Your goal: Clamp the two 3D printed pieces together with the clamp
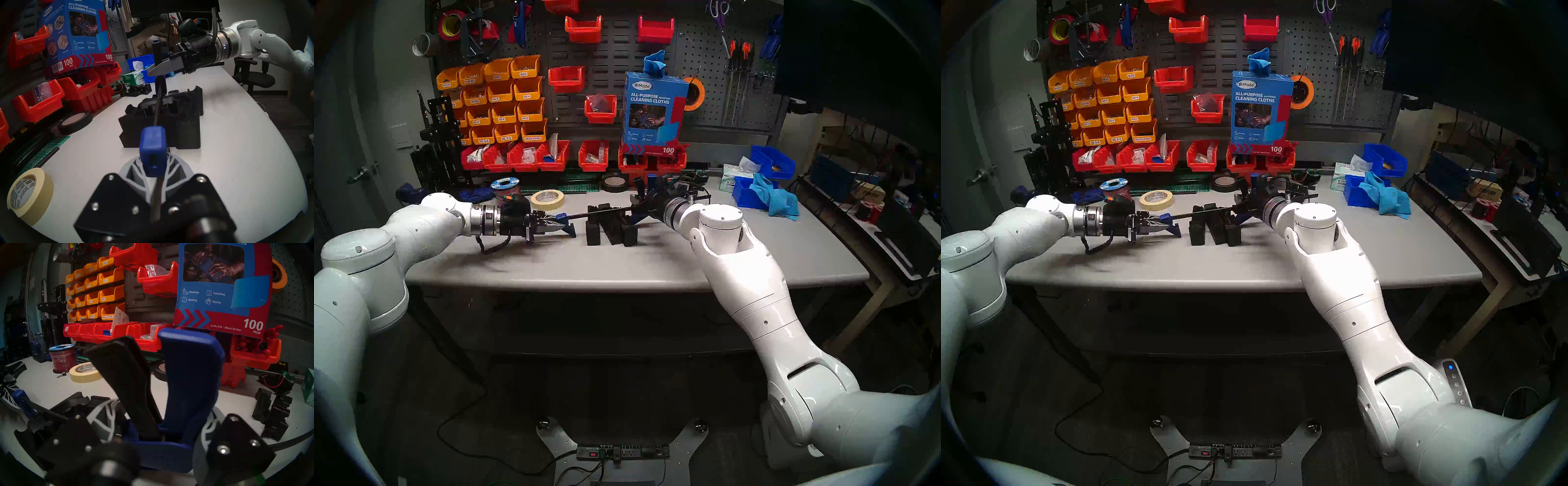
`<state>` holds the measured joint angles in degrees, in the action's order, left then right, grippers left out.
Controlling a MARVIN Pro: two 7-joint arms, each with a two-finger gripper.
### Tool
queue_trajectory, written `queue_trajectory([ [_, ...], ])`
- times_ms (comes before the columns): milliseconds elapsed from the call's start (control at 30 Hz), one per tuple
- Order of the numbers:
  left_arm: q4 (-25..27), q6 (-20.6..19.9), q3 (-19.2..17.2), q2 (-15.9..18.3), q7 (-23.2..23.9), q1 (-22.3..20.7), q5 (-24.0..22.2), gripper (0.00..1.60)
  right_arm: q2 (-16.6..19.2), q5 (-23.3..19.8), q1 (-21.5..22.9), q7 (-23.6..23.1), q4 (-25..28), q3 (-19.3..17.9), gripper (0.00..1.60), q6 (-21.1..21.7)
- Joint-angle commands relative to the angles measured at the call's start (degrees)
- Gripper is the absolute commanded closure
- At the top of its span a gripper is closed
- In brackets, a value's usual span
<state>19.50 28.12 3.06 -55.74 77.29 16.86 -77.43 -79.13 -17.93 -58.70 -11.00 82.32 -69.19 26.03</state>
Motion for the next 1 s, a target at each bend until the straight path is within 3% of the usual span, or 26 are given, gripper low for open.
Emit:
queue_trajectory([
  [0,1.24,-0.08,-0.81,-2.06,3.88,-1.52,-0.73,1.6,-2.11,-1.25,1.16,-1.72,2.28,1.31,1.6,0.36],
  [967,1.18,-0.08,-0.98,-2.1,4.08,-1.48,-0.7,1.6,-3.25,-1.92,2.82,-1.18,1.31,2.39,1.6,0.32],
])
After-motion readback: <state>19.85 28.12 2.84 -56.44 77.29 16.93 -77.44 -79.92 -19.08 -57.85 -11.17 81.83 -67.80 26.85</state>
